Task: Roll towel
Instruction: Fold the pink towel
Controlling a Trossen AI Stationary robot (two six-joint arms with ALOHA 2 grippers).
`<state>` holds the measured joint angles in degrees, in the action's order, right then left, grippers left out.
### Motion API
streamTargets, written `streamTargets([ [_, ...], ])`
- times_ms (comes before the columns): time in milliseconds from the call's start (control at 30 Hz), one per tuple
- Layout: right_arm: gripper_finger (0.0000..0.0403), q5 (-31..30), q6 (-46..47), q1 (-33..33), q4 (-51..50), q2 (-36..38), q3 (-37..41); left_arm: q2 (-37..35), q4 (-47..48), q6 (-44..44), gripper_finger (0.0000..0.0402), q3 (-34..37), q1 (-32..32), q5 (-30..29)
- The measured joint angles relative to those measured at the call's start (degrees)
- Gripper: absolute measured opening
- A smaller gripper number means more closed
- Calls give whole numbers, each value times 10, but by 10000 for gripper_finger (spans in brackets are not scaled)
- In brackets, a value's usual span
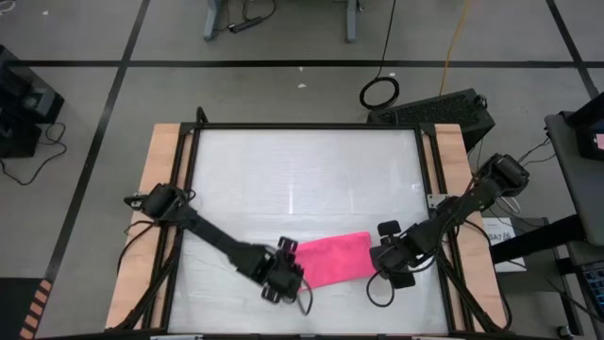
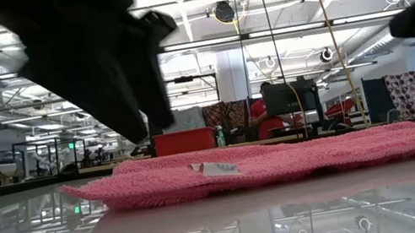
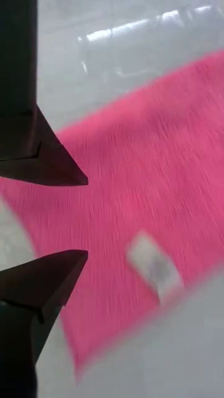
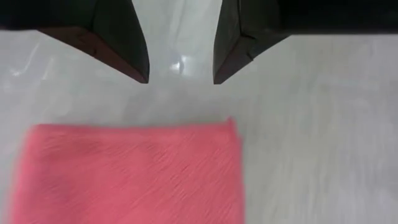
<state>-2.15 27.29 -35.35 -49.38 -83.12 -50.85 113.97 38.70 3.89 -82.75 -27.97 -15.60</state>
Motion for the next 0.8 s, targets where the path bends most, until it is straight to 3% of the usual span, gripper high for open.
streamTargets([
  [267, 169, -142, 20, 0, 177, 23, 0, 0, -82, -74, 184, 35, 80, 74],
  [433, 169, -145, -5, 0, 323, -12, 21, 0, -91, -75, 184, 64, 107, 107],
  [667, 169, -186, 5, 5, 411, -82, 73, -2, -144, -74, 184, 115, 112, 125],
  [800, 169, -178, 37, 14, 470, -115, 104, -3, -149, -73, 184, 120, 110, 126],
])
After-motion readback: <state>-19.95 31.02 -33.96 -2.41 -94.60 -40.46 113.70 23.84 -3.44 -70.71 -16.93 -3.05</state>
